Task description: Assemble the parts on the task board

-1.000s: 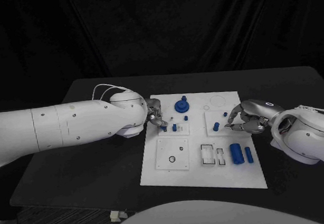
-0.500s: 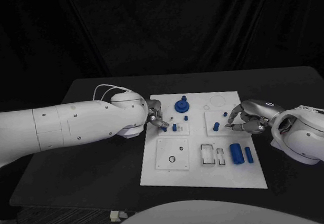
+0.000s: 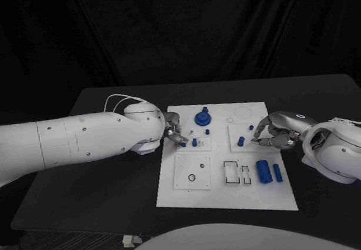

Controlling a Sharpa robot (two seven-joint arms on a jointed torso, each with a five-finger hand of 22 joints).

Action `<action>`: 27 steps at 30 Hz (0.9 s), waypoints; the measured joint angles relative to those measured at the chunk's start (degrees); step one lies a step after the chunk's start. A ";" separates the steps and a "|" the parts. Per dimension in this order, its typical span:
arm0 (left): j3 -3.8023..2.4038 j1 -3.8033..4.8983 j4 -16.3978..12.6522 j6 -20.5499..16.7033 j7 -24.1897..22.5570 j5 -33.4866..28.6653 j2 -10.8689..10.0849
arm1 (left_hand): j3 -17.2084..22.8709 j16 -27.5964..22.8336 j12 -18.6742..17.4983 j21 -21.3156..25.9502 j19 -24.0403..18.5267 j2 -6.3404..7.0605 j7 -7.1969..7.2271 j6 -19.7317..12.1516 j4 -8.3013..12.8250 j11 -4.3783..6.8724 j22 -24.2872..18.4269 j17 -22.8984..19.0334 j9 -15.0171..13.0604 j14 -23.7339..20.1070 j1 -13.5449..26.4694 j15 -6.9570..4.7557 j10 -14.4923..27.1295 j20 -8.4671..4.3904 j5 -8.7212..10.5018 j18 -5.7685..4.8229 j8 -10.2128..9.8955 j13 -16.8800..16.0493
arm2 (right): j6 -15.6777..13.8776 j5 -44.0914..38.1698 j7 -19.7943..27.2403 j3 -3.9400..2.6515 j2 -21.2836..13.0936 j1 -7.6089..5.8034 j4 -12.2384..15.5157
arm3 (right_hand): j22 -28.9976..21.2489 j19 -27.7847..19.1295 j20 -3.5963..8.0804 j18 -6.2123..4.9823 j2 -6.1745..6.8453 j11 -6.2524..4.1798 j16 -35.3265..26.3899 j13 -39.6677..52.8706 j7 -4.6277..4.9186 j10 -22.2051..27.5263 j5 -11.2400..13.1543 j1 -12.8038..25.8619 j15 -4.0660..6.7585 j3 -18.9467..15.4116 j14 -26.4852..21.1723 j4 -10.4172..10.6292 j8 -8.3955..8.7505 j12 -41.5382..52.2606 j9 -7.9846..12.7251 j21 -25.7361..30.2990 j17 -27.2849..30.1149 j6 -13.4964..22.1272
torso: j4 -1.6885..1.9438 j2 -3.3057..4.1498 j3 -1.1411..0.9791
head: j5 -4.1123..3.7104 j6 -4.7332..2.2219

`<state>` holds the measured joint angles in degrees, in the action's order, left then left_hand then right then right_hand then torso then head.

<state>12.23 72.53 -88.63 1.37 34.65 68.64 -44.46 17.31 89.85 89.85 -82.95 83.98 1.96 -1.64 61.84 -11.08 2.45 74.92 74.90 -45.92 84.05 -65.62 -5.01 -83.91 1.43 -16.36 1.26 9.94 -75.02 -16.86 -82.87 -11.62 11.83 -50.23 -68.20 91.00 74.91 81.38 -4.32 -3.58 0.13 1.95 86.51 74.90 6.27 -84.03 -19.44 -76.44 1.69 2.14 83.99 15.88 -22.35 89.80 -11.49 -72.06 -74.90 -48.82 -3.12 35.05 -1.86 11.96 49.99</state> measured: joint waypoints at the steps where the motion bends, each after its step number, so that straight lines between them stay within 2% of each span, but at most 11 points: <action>1: 0.00 0.00 -0.02 0.01 -0.02 0.00 0.00 | 0.46 0.00 0.00 0.00 0.00 0.07 0.00 0.00 0.75 0.00 0.00 0.00 -0.06 0.00 -0.92 0.00 0.00 0.00 -0.87 0.00 0.22 0.00 | 0.00 0.01 0.00 0.00 0.00 0.00 0.00 | 0.00 0.00 0.00 0.00 0.00 0.00 0.00 0.00 0.00 0.00 0.00 0.00 0.00 0.00 0.00 0.00 0.00 0.00 0.00 0.00 0.00 0.00 | 0.00 0.00 0.00 | 0.03 0.00; 4: 0.00 0.00 -0.10 0.01 -0.22 0.00 0.00 | 1.87 0.00 0.00 0.00 0.00 0.58 -0.16 0.29 2.99 0.00 0.00 0.00 -0.27 -0.21 -2.85 -0.21 0.00 0.00 -4.38 0.00 0.70 0.00 | 0.00 0.03 -0.01 0.00 0.00 0.00 -0.02 | 0.00 0.00 0.00 0.00 -0.23 0.00 0.00 0.00 0.00 0.00 0.00 -0.23 0.00 0.00 0.00 0.00 0.00 0.00 0.00 0.00 0.00 0.00 | 0.00 0.01 0.00 | 0.07 0.00; 6: -0.02 0.00 -0.17 -0.02 -0.43 0.00 0.00 | 2.47 0.00 0.00 0.00 0.00 0.85 -0.14 0.52 3.59 0.00 0.00 0.00 -0.51 -0.21 -3.33 -0.22 0.00 0.00 -5.27 0.00 0.71 0.00 | 0.00 0.04 -0.01 0.00 0.00 0.00 -0.03 | 0.00 0.00 0.00 0.00 -0.23 0.00 0.00 0.00 0.00 0.00 0.00 -0.23 0.00 0.00 0.00 0.00 0.00 0.00 0.00 0.00 0.00 0.00 | 0.00 0.02 0.01 | 0.10 0.00; 10: -0.06 0.00 -0.18 -0.13 -0.84 0.00 0.06 | 2.49 0.00 0.00 0.00 0.01 1.48 0.05 1.02 3.58 0.17 0.00 0.00 -1.18 0.00 -4.21 -0.42 -0.15 -0.43 -6.26 -0.01 1.95 0.00 | 0.00 0.07 -0.01 0.00 0.01 0.00 -0.05 | 0.00 0.00 0.00 0.00 -0.23 0.00 0.00 0.00 0.00 0.00 0.00 -0.23 0.00 0.00 0.00 0.00 0.00 0.00 0.00 0.00 0.00 0.00 | 0.00 0.03 0.01 | 0.11 0.00; 15: -0.08 0.00 -0.17 -0.25 -1.08 -0.65 0.07 | 3.05 0.00 0.00 0.00 0.00 1.55 0.02 1.05 3.03 0.42 0.00 0.00 -2.16 0.00 -4.27 -0.42 -0.03 -0.44 -7.08 -0.01 3.26 0.00 | 0.00 0.10 -0.01 0.00 0.01 0.00 -0.07 | -0.01 0.00 0.00 0.00 -0.23 0.00 -0.04 0.00 0.00 0.00 0.00 -0.23 0.00 0.12 0.00 -0.12 0.00 0.00 0.00 0.10 0.00 0.00 | 0.02 0.02 0.01 | -0.01 0.00; 25: -0.09 0.03 -0.33 -0.45 -1.05 -2.60 0.02 | 3.24 0.00 0.00 0.00 0.00 1.60 0.02 1.06 2.84 0.42 -0.01 0.00 -2.69 -0.21 -4.23 -0.62 -0.03 -0.43 -7.08 -0.01 3.90 0.00 | 0.01 0.15 -0.03 0.00 0.03 0.00 -0.19 | -0.01 0.00 0.00 0.00 -0.23 0.00 -0.23 0.02 0.00 0.00 -0.22 -0.23 0.00 0.17 0.00 -0.17 0.00 0.00 0.00 0.22 0.00 0.00 | 0.01 0.02 0.00 | -0.01 0.00; 27: -0.09 0.04 -0.24 -0.40 -0.94 -2.86 0.18 | 4.55 0.00 0.00 0.00 0.00 2.18 0.02 1.06 3.58 0.42 -0.01 0.00 -3.04 -0.21 -3.65 -0.62 -0.03 -0.43 -6.18 -0.01 4.22 0.00 | 0.01 0.15 -0.03 0.00 0.09 0.00 -0.22 | 0.01 0.00 0.00 0.00 -0.23 0.00 -0.23 0.04 0.00 0.00 -0.22 -0.23 0.00 0.17 0.00 -0.17 0.00 0.00 0.00 0.22 0.00 0.00 | -0.01 0.01 0.01 | 0.02 0.00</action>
<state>12.13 72.56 -88.87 0.97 33.71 65.78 -44.28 21.87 89.85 89.85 -82.95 83.98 4.14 -1.62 62.90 -7.50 2.87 74.91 74.90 -48.96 83.84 -69.27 -5.63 -83.94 1.00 -22.54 1.25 14.16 -75.01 -16.85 -82.72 -11.65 11.83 -50.14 -68.20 90.78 74.92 81.38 -4.32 -3.57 -0.10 1.95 86.28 74.95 6.27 -84.03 -19.66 -76.67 1.69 2.31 83.99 15.71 -22.35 89.80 -11.49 -71.83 -74.90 -48.82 -3.13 35.05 -1.86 11.98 49.99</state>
